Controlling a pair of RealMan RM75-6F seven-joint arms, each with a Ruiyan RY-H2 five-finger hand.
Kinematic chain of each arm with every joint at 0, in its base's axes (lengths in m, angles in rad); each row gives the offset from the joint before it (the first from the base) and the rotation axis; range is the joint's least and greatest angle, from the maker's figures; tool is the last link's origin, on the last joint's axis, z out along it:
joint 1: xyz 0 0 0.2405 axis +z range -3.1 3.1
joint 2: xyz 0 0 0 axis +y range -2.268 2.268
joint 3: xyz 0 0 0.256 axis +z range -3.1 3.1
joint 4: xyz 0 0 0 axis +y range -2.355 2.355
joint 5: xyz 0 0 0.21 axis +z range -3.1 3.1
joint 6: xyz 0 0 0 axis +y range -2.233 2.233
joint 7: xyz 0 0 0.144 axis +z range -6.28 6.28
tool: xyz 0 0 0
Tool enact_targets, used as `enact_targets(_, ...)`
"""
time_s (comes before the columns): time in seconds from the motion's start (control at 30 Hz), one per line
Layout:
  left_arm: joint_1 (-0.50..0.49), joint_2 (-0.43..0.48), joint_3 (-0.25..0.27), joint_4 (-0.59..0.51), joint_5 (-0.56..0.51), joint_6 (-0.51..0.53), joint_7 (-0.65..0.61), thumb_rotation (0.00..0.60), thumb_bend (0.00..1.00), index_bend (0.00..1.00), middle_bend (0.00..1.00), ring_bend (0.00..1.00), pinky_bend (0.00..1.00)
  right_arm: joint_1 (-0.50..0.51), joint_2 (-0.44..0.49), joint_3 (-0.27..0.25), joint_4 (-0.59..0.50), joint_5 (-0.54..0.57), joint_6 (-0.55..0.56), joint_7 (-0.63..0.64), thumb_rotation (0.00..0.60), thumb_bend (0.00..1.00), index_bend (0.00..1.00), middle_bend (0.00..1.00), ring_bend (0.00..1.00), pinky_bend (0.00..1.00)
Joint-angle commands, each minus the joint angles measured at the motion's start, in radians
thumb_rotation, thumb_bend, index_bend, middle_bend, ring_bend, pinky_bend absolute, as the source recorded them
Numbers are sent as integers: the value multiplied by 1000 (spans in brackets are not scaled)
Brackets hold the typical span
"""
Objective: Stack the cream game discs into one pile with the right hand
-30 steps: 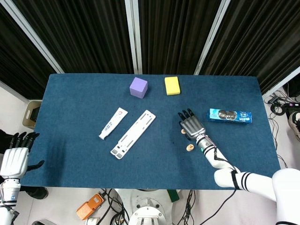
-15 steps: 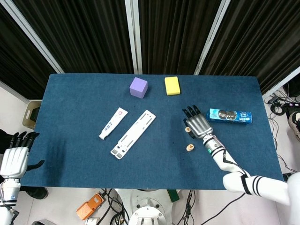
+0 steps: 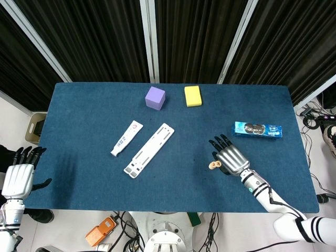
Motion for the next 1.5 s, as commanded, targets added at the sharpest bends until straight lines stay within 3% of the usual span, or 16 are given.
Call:
enact_targets(0.03,2,1,1,0,0,2,-1,600,75,154,128,69,0,3,-12,2,5,3,-11,-14,600,457,547,142,36,84)
enact_targets(0.8,10,-4,4,13,-7,2,-11,600,75,154,128,69,0,4,-48,26,24,30,-23,-91,600,458,513,141,36,84)
enact_targets(1.1,9,-5,3,16,-7,0,-13,600,75,154,128,69,0,-3,-39,27,18,31,-20,-91,600,457,502,141,35,84)
enact_targets(1.27,9,-2,1,14,-8,2,-13,600,75,154,128,69,0,-28,-15,39,-7,-8,38,-38,600,457,489,142,35,84)
enact_targets(1.37,8,-1,-1,13,-9,2,-14,600,75,154,128,69,0,-68,15,51,-27,-33,119,4,600,452,423,141,36,84)
enact_targets(1.5,4,-1,-5,10,-5,4,-15,600,75,154,128,69,0,-152,65,47,-45,-71,261,38,600,413,186,137,36,84)
